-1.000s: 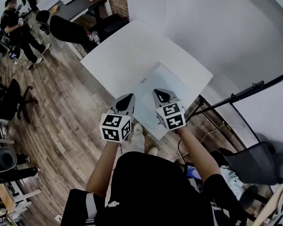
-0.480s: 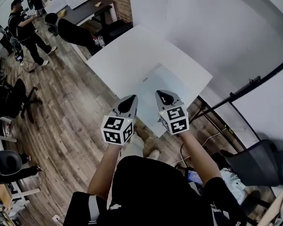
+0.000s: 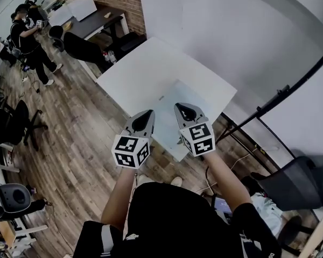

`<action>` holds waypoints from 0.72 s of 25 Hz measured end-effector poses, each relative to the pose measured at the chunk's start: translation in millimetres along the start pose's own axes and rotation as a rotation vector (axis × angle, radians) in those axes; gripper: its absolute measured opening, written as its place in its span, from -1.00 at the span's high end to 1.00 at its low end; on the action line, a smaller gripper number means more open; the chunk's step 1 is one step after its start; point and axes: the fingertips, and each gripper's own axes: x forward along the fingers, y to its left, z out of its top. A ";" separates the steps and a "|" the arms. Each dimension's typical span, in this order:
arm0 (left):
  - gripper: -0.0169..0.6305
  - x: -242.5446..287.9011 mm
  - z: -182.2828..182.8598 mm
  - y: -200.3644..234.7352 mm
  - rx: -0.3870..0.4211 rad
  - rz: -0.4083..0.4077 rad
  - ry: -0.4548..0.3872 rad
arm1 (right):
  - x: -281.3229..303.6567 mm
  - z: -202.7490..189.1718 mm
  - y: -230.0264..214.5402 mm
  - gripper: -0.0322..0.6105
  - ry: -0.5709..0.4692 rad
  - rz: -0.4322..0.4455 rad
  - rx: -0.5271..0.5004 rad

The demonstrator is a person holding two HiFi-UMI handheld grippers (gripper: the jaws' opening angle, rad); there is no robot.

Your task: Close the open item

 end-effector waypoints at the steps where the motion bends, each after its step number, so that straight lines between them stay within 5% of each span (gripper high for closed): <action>1: 0.91 1.0 2.6 -0.4 0.002 -0.009 -0.003 | -0.3 2.4 -0.7 0.79 -0.003 -0.006 0.000; 18: 0.91 -31.3 42.9 23.7 0.060 -0.139 -0.047 | -10.7 56.2 37.4 0.79 -0.106 -0.121 0.048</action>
